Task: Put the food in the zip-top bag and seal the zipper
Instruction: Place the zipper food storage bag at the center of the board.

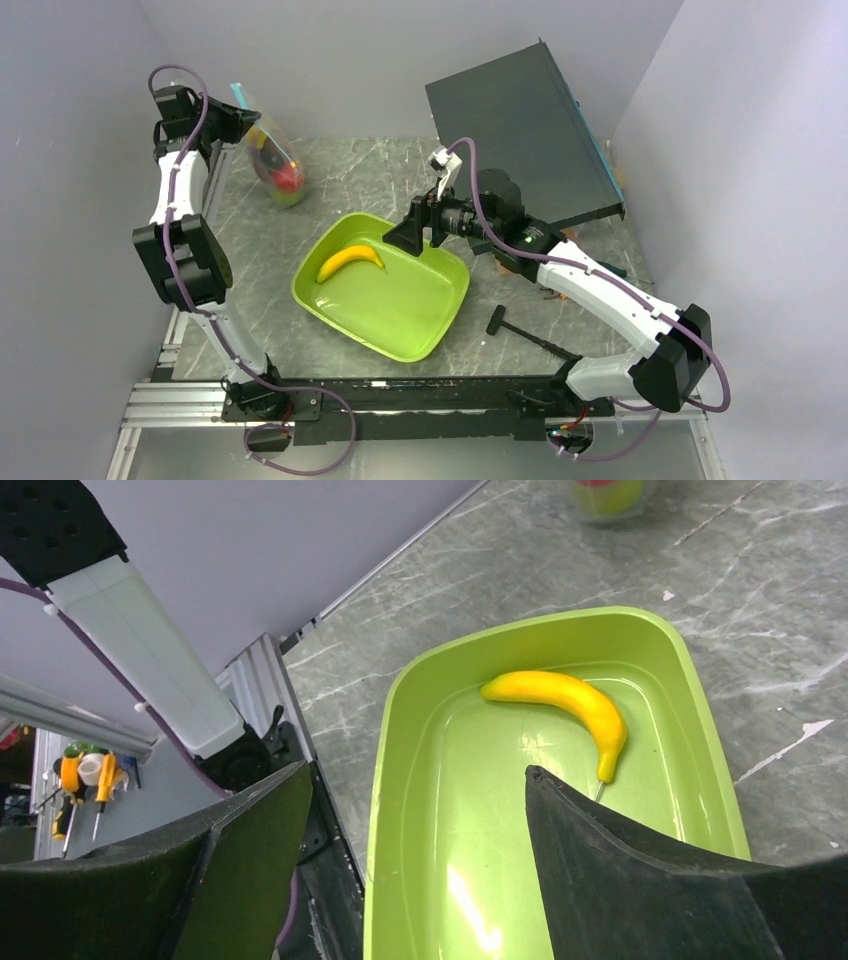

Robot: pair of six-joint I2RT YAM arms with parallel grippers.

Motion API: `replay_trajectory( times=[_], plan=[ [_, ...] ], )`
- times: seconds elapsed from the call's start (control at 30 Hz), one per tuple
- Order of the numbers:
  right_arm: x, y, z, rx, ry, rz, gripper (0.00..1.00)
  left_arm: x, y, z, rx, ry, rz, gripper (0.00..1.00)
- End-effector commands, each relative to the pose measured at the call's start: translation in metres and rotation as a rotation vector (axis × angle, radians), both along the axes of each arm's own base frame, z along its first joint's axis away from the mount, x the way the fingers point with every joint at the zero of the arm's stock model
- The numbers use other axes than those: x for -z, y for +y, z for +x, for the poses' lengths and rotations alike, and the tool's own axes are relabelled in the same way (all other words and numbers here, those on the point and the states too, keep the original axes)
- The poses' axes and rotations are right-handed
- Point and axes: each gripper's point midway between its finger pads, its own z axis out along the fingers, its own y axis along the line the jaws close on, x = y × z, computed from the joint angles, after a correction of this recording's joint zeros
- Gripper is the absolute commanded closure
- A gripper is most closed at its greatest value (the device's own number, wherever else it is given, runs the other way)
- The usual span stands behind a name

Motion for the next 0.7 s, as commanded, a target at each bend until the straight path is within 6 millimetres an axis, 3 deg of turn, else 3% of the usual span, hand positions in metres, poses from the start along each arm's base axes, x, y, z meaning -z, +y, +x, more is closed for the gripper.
replay_trajectory(
  times=[0.0,0.07,0.2,0.37,0.5,0.67],
  plan=[
    [-0.010,0.004,-0.003,-0.021,-0.009,0.040,0.20,-0.063,-0.006,-0.006,0.065,-0.251,-0.246,1.00],
    [-0.010,0.004,-0.004,-0.027,-0.006,0.043,0.20,-0.044,0.006,-0.019,0.045,-0.240,-0.276,1.00],
    [-0.011,0.006,-0.006,-0.038,-0.001,0.057,0.20,0.020,0.028,-0.048,0.020,-0.131,-0.291,1.00],
    [-0.011,0.008,-0.008,-0.053,0.014,0.067,0.20,0.083,0.038,-0.092,0.006,0.022,-0.232,0.98],
    [-0.012,0.008,-0.009,-0.055,0.019,0.070,0.20,0.109,0.050,-0.125,-0.034,0.167,-0.078,0.87],
    [-0.015,0.009,-0.013,-0.064,0.023,0.077,0.20,0.131,0.065,-0.168,-0.109,0.296,-0.007,0.83]
  ],
)
